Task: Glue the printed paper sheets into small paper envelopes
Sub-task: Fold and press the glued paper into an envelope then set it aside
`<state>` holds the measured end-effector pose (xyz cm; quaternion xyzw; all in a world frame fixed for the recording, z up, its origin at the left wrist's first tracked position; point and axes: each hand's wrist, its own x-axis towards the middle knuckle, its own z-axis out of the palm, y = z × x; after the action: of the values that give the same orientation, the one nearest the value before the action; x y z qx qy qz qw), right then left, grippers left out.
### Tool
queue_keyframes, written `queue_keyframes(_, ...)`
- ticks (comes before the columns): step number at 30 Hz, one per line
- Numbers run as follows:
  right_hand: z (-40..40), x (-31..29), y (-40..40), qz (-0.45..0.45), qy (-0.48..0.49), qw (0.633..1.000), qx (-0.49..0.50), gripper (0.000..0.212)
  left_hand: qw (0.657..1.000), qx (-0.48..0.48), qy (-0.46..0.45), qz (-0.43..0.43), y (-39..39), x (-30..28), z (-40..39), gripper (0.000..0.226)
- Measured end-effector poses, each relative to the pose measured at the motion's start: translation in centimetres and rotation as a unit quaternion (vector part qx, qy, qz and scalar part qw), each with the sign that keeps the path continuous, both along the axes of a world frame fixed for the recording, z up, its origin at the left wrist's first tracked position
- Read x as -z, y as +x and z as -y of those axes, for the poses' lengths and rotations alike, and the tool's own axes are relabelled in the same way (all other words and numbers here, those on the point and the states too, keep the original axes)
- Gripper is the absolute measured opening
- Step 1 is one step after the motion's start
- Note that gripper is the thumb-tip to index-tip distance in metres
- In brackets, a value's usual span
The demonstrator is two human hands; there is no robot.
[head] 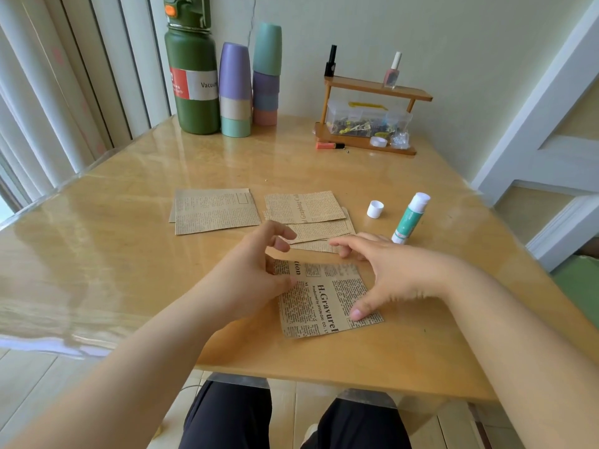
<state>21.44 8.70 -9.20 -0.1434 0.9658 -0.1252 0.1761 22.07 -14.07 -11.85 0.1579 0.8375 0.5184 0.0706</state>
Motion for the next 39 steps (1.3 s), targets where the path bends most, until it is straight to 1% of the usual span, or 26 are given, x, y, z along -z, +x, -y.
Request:
queue_keyframes(2,-0.2,-0.2,0.2,0.003,-0.052,0.998,0.029,0.106,0.997,0.000,0.074,0.004,0.0,0.1,0.1,0.051)
queue_keyframes(3,-0.3,-0.3,0.2,0.001,-0.101,0.993,0.056,0.098,0.994,0.001,0.108,0.002,-0.1,0.0,0.2,0.052)
queue_keyframes(4,-0.4,-0.5,0.1,-0.008,-0.165,0.983,0.083,0.084,0.991,0.002,0.136,-0.005,-0.2,-0.1,0.3,0.054)
queue_keyframes(6,-0.6,-0.9,0.1,-0.059,-0.290,0.948,0.115,0.046,0.985,-0.006,0.171,-0.039,-0.6,-0.6,0.4,0.054)
queue_keyframes(7,-0.7,-1.0,0.1,-0.106,-0.319,0.934,0.118,0.033,0.982,-0.012,0.178,-0.067,-0.7,-0.9,0.4,0.053)
queue_keyframes(8,-0.8,-1.1,0.3,-0.154,-0.326,0.924,0.124,0.028,0.979,-0.019,0.173,-0.107,-0.8,-1.2,0.5,0.052)
queue_keyframes(9,-0.7,-1.1,0.6,-0.196,-0.320,0.918,0.131,0.025,0.976,-0.025,0.148,-0.158,-0.8,-1.5,0.7,0.048)
queue_keyframes(10,-0.6,-0.9,1.1,-0.230,-0.306,0.915,0.127,0.022,0.971,-0.025,0.101,-0.217,-0.6,-1.7,0.9,0.042)
queue_keyframes(12,-0.4,-0.2,2.2,-0.274,-0.268,0.922,0.064,0.023,0.946,0.011,0.003,-0.324,-0.3,-1.4,1.5,0.027)
queue_keyframes(13,-0.6,0.7,2.7,-0.291,-0.242,0.926,0.021,0.023,0.933,0.046,-0.035,-0.354,-0.2,-0.8,1.8,0.018)
queue_keyframes(15,-1.0,2.8,3.3,-0.300,-0.178,0.936,-0.038,0.031,0.920,0.111,-0.107,-0.361,0.2,0.8,2.4,0.008)
queue_keyframes(16,-1.2,3.7,3.7,-0.283,-0.147,0.947,-0.045,0.040,0.916,0.136,-0.138,-0.352,0.4,1.6,2.6,0.013)
queue_keyframes(18,-1.3,4.3,4.6,-0.242,-0.116,0.963,-0.021,0.055,0.913,0.171,-0.177,-0.324,0.9,2.8,3.3,0.026)
queue_keyframes(21,-0.4,3.7,5.9,-0.217,-0.139,0.966,-0.024,0.061,0.908,0.204,-0.198,-0.307,1.6,3.0,3.6,0.047)
queue_keyframes(25,2.1,4.2,7.3,-0.146,-0.148,0.974,-0.089,0.065,0.870,0.230,-0.279,-0.335,2.5,3.2,2.8,0.056)
queue_keyframes(28,2.5,4.8,7.7,-0.137,-0.147,0.976,-0.088,0.061,0.884,0.234,-0.261,-0.308,2.7,3.5,3.1,0.057)
queue_keyframes(33,0.1,4.5,8.2,-0.165,-0.159,0.973,-0.014,0.053,0.895,0.225,-0.240,-0.301,2.5,3.7,4.6,0.053)
queue_keyframes(35,-0.4,4.6,8.4,-0.176,-0.154,0.972,-0.002,0.052,0.901,0.215,-0.228,-0.300,2.6,3.6,4.7,0.051)
queue_keyframes(37,-0.2,4.8,8.4,-0.209,-0.139,0.968,-0.010,0.053,0.901,0.198,-0.228,-0.312,2.6,3.3,4.3,0.049)
queue_keyframes(39,0.4,4.4,7.8,-0.237,-0.128,0.963,-0.006,0.045,0.901,0.189,-0.230,-0.317,2.2,2.5,3.4,0.046)
